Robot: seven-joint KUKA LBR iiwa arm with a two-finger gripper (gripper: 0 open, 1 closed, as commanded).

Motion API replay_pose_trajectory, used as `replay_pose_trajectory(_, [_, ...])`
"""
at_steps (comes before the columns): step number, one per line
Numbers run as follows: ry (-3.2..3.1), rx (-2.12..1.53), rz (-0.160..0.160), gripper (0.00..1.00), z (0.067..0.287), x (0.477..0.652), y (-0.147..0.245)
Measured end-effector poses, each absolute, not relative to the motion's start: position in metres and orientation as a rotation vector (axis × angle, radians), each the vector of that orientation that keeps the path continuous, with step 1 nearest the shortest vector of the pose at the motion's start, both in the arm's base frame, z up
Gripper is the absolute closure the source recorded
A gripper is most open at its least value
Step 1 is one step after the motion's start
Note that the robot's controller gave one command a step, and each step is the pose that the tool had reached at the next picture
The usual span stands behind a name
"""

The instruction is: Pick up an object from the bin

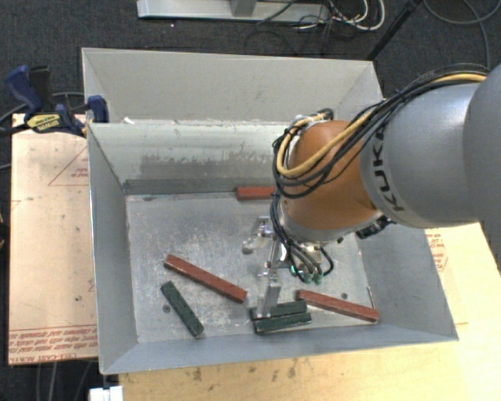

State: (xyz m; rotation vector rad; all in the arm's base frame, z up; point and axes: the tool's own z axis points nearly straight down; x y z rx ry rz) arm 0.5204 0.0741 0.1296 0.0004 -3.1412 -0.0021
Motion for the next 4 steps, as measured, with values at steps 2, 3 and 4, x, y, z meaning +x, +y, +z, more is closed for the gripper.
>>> replay_pose_trajectory(2, [-3.109,-0.5,-0.006,1.0,0.073,0.481,0.088])
replay_pose_trajectory(3, [-3.097,-0.491,0.002,1.0,0.132,0.482,0.085])
replay_pose_trajectory(4, [-3.109,-0.456,-0.001,0.0,0.177,0.487,0.079])
